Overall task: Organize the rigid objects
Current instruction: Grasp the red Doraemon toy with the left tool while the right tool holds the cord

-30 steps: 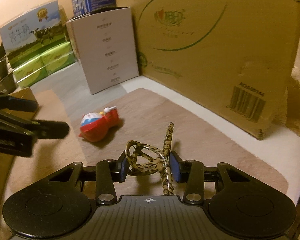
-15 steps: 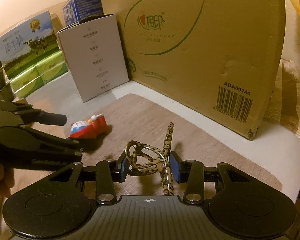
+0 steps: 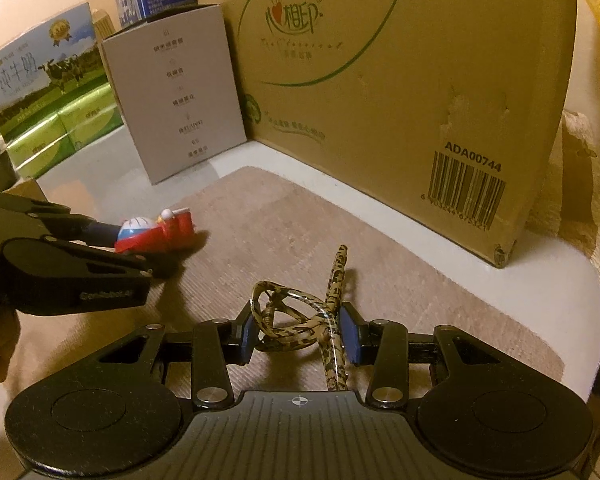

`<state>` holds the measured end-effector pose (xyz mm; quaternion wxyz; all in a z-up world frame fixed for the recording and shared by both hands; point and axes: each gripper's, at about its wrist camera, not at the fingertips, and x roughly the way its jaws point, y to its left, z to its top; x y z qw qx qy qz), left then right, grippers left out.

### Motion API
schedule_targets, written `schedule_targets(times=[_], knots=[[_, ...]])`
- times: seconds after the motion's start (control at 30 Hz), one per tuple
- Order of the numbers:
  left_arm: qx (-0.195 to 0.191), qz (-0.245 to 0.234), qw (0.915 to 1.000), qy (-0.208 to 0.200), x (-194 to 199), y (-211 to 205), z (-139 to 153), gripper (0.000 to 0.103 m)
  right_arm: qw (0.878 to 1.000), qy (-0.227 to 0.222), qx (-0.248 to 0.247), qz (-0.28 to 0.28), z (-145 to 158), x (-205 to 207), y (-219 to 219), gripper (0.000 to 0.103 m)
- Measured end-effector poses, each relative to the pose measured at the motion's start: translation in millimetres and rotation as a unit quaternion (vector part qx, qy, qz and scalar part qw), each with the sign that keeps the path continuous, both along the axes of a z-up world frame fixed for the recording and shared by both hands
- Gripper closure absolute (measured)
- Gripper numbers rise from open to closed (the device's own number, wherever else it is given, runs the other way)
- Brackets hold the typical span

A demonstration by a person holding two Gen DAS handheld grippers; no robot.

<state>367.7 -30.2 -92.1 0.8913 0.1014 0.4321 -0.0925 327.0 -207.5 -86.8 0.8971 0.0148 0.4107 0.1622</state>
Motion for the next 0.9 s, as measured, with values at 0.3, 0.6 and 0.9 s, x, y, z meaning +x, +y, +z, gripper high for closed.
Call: schedule_targets(times=[0.3, 0.6, 0.9], knots=[[-0.043, 0.016, 0.9989, 0.009, -33, 2, 16, 0.062, 1.000, 0.019, 0.011, 0.001, 5, -17, -1, 0.061], [-0.058, 0.029, 0.9979, 0.006, -85, 12, 36, 0.062, 0.999, 0.023, 0.017, 0.023, 21, -57, 18, 0.061], [-0.074, 0.043, 0.9963, -0.008, -125, 24, 57, 0.062, 0.999, 0.015, 0.010, 0.034, 38, -85, 29, 0.061]])
